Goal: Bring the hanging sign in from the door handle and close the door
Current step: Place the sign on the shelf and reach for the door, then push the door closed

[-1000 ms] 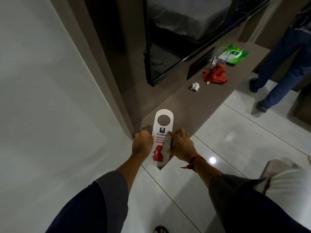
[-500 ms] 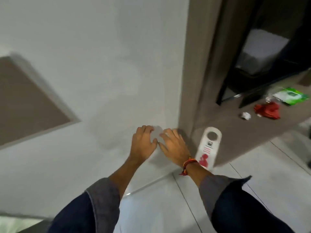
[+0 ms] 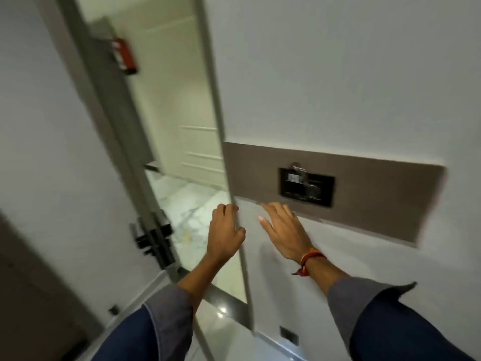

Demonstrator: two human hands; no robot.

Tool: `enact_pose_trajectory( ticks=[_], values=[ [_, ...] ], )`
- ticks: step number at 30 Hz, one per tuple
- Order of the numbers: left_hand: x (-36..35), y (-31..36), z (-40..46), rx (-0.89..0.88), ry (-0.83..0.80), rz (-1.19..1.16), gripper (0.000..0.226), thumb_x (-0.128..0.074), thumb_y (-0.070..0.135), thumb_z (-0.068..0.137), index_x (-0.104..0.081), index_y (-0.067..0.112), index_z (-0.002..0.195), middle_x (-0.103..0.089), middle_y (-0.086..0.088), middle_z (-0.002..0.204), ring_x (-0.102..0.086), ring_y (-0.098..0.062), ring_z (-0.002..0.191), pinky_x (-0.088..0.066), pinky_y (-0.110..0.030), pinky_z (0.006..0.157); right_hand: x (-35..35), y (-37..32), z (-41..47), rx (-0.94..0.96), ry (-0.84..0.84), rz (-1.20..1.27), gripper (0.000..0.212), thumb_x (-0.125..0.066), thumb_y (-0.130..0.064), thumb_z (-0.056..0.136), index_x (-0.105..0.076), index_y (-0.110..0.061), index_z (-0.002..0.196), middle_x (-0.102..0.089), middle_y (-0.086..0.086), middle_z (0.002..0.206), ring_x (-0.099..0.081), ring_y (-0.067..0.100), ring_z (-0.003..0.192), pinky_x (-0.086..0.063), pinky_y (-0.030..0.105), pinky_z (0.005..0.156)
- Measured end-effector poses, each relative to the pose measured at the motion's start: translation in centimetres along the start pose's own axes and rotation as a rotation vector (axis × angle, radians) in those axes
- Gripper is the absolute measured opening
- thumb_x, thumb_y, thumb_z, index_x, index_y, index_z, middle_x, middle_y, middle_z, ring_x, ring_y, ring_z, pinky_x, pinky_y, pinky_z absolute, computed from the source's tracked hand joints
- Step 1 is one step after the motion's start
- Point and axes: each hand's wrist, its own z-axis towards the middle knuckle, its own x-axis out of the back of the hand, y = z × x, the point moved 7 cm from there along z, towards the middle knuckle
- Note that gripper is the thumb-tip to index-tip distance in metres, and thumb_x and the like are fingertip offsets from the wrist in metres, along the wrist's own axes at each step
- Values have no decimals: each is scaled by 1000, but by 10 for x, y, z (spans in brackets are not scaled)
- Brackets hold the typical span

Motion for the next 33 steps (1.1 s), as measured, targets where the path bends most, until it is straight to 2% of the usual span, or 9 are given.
enact_pose_trajectory(
  ticks=[6, 8, 11, 13, 16, 18, 23, 30, 33],
  values=[
    [156, -134, -26, 197, 338, 169, 32, -63, 11, 77, -49, 16, 105, -49, -3, 107, -47, -22, 99, -52, -42, 86, -49, -171, 78, 303, -27, 114, 57, -36, -49, 109, -39, -20, 158, -40, -1, 163, -41, 21, 145, -37, 40, 120],
    [181, -167, -34, 299, 359, 202, 37, -66, 11, 79, -48, 15, 111, -50, -4, 111, -49, -24, 104, -54, -43, 89, -56, -213, 94, 400, -21, 103, 62, -36, -50, 109, -32, -18, 162, -31, 1, 170, -33, 21, 153, -32, 41, 125],
    [187, -207, -34, 365, 143, 140, 61, -67, 19, 83, -44, 10, 139, -51, -13, 138, -49, -33, 128, -45, -39, 105, -65, -266, 118, 556, 30, 16, 69, -38, -49, 108, -23, -15, 166, -17, 6, 176, -22, 26, 161, -24, 43, 131],
    [175, -221, -30, 351, -74, 119, 80, -66, 23, 88, -26, 13, 157, -36, -12, 161, -36, -31, 147, -35, -38, 117, -68, -287, 133, 623, 113, -89, 73, -40, -48, 106, -17, -15, 167, -11, 13, 176, -13, 31, 164, -20, 48, 133],
    [152, -224, -21, 289, -280, 173, 96, -64, 19, 89, -3, 22, 162, -15, -6, 171, -20, -27, 156, -31, -47, 123, -71, -293, 151, 641, 247, -223, 79, -44, -47, 104, -10, -17, 168, -2, 20, 176, -4, 35, 164, -18, 55, 132],
    [141, -228, -15, 288, -315, 150, 100, -63, 18, 88, 4, 21, 162, -10, -8, 172, -22, -29, 155, -32, -50, 122, -72, -296, 163, 686, 330, -287, 84, -44, -51, 103, -6, -16, 168, 0, 18, 176, -5, 35, 164, -18, 57, 131],
    [135, -241, -1, 158, -222, 188, 88, -58, 24, 95, -2, 19, 162, -33, -8, 165, -53, -31, 137, -46, -45, 112, -73, -299, 193, 854, 495, -291, 99, -52, -52, 92, -2, -13, 168, -2, 9, 178, 0, 38, 164, -3, 62, 131],
    [107, -255, 26, -83, -176, 191, 78, -48, 35, 102, 1, 24, 162, -6, 6, 171, -24, -12, 154, -21, -38, 127, -79, -263, 221, 839, 594, -306, 113, -58, -53, 87, 12, -14, 166, 17, 6, 176, 14, 41, 161, 4, 60, 130],
    [93, -256, 49, -203, -178, 184, 76, -49, 41, 102, -7, 23, 163, -9, 6, 171, -12, -6, 156, -17, -36, 129, -73, -237, 234, 810, 628, -401, 116, -59, -56, 85, 12, -13, 166, 16, 7, 176, 13, 42, 162, 5, 62, 129]
  ],
)
